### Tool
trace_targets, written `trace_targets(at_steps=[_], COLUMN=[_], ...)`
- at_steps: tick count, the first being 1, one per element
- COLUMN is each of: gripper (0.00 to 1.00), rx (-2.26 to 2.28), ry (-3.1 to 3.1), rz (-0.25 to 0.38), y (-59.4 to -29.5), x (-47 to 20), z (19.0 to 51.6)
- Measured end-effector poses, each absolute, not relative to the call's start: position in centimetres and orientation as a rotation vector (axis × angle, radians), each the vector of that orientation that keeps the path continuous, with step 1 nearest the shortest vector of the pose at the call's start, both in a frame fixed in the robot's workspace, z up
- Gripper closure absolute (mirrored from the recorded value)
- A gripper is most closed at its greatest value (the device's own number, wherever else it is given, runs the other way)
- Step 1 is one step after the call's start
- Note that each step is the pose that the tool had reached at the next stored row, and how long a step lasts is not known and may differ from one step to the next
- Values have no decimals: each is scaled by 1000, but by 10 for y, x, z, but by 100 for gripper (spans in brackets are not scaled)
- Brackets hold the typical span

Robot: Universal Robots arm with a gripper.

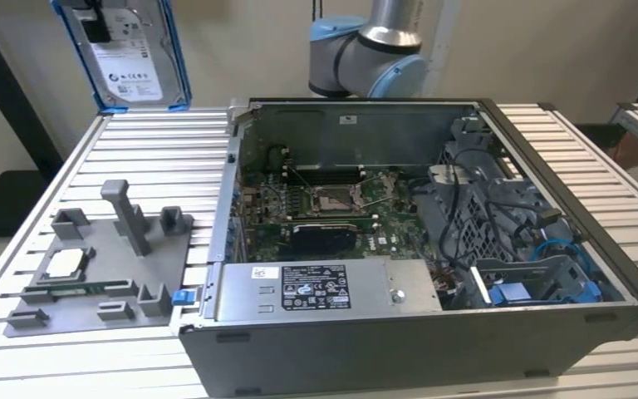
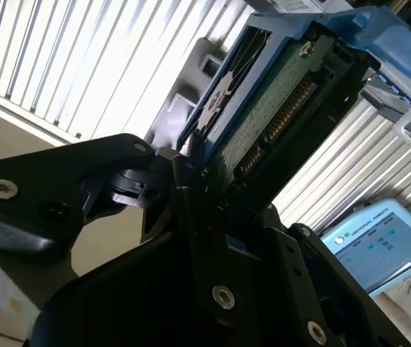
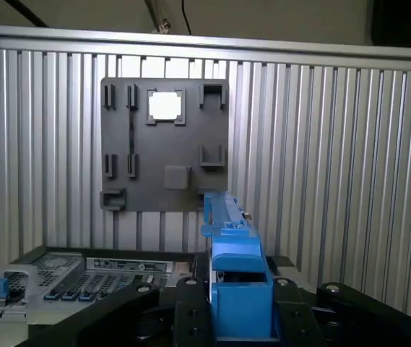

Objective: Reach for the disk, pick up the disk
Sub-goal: 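Pick up the disk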

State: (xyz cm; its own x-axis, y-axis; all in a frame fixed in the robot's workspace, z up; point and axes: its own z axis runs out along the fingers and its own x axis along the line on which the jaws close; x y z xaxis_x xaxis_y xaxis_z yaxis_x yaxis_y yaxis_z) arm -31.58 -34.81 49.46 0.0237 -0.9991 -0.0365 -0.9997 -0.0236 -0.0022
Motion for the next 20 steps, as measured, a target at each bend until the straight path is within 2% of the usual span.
trace_targets(at_steps=[20], gripper=[100], rx=[-2228], ry=[2176], rz=[38], y=[-348], x=[-269], z=[495])
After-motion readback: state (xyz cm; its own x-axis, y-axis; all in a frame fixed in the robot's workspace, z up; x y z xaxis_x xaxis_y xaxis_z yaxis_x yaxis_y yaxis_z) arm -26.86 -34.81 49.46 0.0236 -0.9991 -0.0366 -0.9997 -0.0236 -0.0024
